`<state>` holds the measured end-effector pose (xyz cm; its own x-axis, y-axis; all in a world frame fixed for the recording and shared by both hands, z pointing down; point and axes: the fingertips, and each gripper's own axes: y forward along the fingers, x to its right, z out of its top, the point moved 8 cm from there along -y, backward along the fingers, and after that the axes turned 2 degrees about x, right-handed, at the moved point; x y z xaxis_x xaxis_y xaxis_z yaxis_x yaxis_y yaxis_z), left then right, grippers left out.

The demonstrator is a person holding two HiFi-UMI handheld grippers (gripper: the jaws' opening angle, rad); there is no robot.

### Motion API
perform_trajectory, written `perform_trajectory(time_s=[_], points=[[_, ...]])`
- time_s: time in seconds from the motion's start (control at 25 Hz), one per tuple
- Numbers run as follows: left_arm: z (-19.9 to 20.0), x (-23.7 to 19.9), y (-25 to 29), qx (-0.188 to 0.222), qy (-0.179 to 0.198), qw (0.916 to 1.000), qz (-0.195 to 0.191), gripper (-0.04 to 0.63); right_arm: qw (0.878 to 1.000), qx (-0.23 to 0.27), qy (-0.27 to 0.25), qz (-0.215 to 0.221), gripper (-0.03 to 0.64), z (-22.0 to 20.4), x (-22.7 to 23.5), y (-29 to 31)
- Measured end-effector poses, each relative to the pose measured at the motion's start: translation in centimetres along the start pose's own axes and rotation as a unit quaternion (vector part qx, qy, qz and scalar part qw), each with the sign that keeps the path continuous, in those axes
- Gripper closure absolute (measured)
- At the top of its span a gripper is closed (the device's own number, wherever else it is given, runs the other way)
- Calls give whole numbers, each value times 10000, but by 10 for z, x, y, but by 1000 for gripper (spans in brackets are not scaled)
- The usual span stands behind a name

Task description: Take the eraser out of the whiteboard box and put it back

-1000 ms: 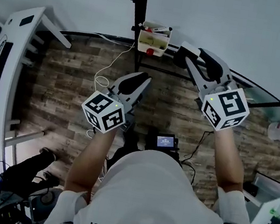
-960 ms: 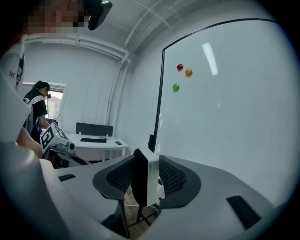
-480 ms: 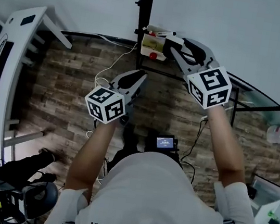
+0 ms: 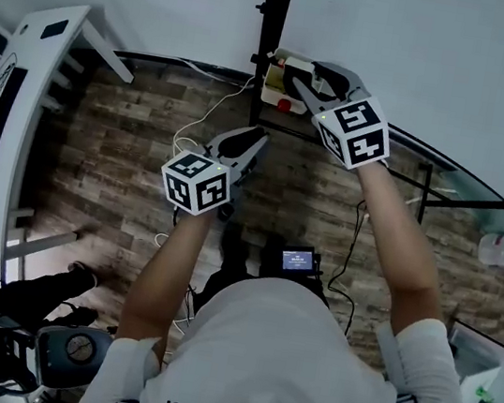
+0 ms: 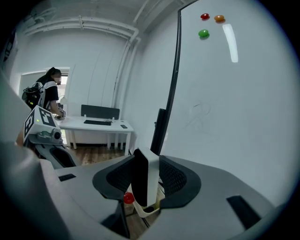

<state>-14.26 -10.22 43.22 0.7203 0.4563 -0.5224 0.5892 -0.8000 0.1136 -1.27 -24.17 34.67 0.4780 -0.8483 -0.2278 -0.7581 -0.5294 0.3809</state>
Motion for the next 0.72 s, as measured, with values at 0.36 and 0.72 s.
perform_trajectory(time_s=[0.36, 0.72], points=[[-8, 3, -4, -27, -71, 10000, 30, 534, 9992, -372, -160, 74, 442, -17, -6, 22], [-4, -26, 7, -83, -253, 9996, 33, 534, 9968, -776, -87, 179, 442, -43, 1, 67]])
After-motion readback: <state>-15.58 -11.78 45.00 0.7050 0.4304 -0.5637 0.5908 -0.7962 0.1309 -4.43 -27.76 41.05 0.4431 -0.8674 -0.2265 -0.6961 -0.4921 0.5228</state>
